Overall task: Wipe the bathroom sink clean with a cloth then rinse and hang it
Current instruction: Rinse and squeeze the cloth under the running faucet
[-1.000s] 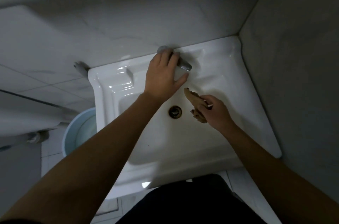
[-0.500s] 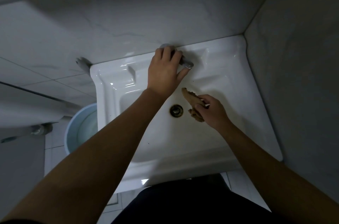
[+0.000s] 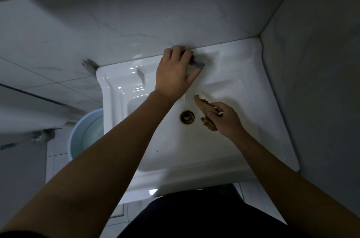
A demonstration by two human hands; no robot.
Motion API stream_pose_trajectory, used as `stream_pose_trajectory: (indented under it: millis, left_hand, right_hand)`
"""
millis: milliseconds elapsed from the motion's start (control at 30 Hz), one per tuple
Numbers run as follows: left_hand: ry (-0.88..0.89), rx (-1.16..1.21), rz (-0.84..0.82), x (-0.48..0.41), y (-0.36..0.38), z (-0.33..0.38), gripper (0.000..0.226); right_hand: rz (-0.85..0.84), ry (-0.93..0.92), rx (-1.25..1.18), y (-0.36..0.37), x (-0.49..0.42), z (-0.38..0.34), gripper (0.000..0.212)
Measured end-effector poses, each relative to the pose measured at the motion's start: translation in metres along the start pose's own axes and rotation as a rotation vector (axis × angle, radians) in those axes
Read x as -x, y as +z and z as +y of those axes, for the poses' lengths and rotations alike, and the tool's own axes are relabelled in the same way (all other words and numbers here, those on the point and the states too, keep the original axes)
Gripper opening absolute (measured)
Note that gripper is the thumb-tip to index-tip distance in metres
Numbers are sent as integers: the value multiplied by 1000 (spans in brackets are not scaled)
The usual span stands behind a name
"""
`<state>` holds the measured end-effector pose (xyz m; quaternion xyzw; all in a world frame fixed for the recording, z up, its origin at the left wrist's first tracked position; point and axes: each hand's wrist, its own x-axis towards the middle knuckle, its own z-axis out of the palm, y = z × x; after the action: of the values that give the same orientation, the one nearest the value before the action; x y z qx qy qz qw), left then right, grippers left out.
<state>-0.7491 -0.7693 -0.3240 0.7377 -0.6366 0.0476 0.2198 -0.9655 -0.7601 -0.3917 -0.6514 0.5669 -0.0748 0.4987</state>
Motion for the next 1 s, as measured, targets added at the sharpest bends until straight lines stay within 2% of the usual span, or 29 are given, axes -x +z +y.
stream_pose_trajectory:
  millis: [200, 267, 367, 500, 667, 800, 867, 933, 1000]
  left_hand:
    - [-20, 133, -31, 13, -9, -1, 52]
    - [-183, 206, -24, 35, -16, -5, 55]
    - [-476, 290, -19, 82, -19, -15, 46]
    - [-855, 476, -232, 131, 1, -31, 19]
    - [-1155, 855, -332, 133, 37, -38, 18]
    - [-1302, 1135, -427, 107, 54, -30, 39]
    - [-1357, 1242, -400, 98, 61, -28, 41]
    - [-1362, 1261, -330, 94, 64, -27, 31]
    - [-1349, 1217, -290, 93, 62, -24, 26]
  right_hand:
    - [-9, 15, -38, 1, 0, 4, 34]
    - [-24, 27, -42, 3, -1, 5, 34]
    - [-68, 69, -107, 8, -3, 4, 18]
    - [-161, 98, -186, 26, -17, -5, 8]
    - [-299, 174, -239, 49, -50, -22, 17]
    - [-421, 320, -512, 59, -65, -31, 30]
    - [-427, 380, -595, 61, -67, -31, 32]
    - [-387, 376, -565, 62, -70, -30, 32]
    - [-327, 317, -424, 60, -69, -31, 27]
